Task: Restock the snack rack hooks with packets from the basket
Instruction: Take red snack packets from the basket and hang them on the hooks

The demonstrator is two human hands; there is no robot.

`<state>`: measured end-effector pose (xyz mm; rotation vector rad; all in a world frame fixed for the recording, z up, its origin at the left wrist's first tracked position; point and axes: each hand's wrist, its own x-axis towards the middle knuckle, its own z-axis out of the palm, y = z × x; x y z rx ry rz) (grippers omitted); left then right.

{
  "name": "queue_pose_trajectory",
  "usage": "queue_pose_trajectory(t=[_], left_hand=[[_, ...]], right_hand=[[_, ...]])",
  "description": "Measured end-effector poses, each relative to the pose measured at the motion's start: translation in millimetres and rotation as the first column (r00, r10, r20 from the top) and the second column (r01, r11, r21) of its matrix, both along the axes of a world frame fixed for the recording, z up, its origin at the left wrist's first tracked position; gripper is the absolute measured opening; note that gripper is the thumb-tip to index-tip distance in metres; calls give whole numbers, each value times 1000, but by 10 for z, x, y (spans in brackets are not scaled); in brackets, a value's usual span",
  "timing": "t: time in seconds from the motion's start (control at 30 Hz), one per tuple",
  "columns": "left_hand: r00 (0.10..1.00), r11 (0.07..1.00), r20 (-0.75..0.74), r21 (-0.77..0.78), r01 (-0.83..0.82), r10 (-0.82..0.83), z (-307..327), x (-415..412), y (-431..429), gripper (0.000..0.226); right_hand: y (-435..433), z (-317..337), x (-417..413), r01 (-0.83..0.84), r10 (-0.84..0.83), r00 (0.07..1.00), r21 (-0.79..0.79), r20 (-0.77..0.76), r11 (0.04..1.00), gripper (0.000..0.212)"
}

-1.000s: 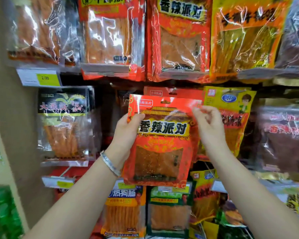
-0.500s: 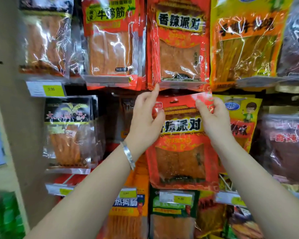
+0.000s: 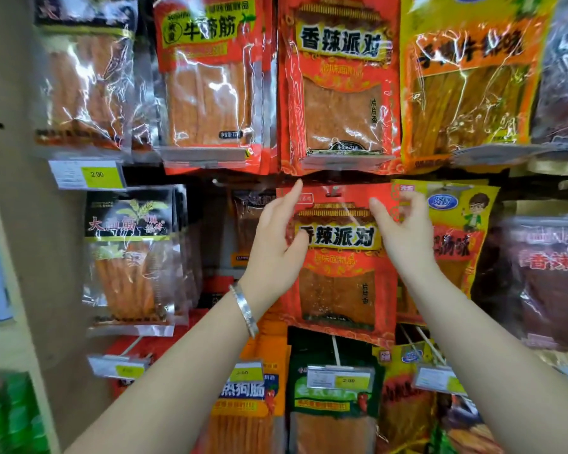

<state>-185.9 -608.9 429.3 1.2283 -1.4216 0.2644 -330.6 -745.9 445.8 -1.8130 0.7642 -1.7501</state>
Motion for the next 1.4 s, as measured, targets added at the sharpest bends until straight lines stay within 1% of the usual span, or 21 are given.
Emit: queue_pose_trajectory(t=[0.07,0.1,0.13,0.17,0.2,0.27,0.33,0.43,0.53,0.63,0.73,0.83,0.9,0.97,1.03,1.1,1.17,1.23,1.3,1.37,1.4], left_hand=[[995,997,75,34,-64,61,-158,102,-33,55],[988,992,119,68,-104,95,-251,162,-48,51],[979,983,157,114,-146,128,-349,220,-60,49],[969,968,190,164,-190,158,-451,277,-67,46],[958,952,222,203,-228,182,-551,327,-70,44],[932,931,296,231,-281,208,-733,402,-78,44],[907,928,363,215,-303,212,-842,440,-98,46],[888,926,411,213,-312,204,-904,451,-143,50],[883,910,435,270,-315,177,-940,479,-209,53],[862,875,479,333,-352,164,-947,545,-310,58],[835,823,525,394,-410,165,-929,602,-420,61],[840,793,526,452,-408,132,-897,641,-493,64],[860,796,502,483,-365,90,-866,651,-488,63],[888,812,458,502,-297,42,-822,650,-433,59],[922,829,388,522,-201,-20,-779,610,-317,55],[957,833,281,544,-99,-70,-763,549,-144,50],[980,859,175,512,-11,-91,-825,469,134,41],[994,898,57,436,59,-92,-1027,355,522,28],[991,893,-100,432,125,-91,-1395,217,1007,21],[963,849,-256,486,207,-88,-1939,82,1533,21],[940,799,-336,548,248,-61,-2266,4,1828,21]], right_hand=[[54,-120,-40,99,-98,995,-143,17,985,53],[74,-207,-60,175,-186,982,-256,-22,951,55],[99,-308,-72,244,-293,953,-378,-78,893,56],[128,-419,-78,274,-380,915,-479,-138,834,58],[149,-529,-79,255,-426,881,-549,-207,796,59],[169,-750,-63,156,-442,825,-612,-351,776,64],[161,-914,-32,91,-437,764,-592,-474,801,68],[84,-980,10,74,-412,700,-515,-583,854,75],[-18,-953,81,63,-378,669,-458,-640,887,82],[-113,-898,178,80,-369,637,-417,-677,905,83],[-140,-852,288,144,-393,574,-384,-718,912,86],[-116,-846,367,205,-436,481,-386,-761,899,89],[-74,-832,381,219,-439,452,-381,-776,898,86],[23,-782,356,233,-405,456,-333,-792,914,80],[192,-753,290,258,-367,505,-269,-781,928,69],[415,-793,187,269,-366,568,-254,-737,929,54],[688,-955,69,249,-311,652,-191,-692,949,42],[1011,-1253,-52,175,-160,750,-41,-642,984,32],[1408,-1704,-165,60,36,814,146,-580,988,25],[1859,-2277,-272,-13,207,824,347,-528,938,22],[2103,-2593,-341,-16,267,811,437,-521,899,22]])
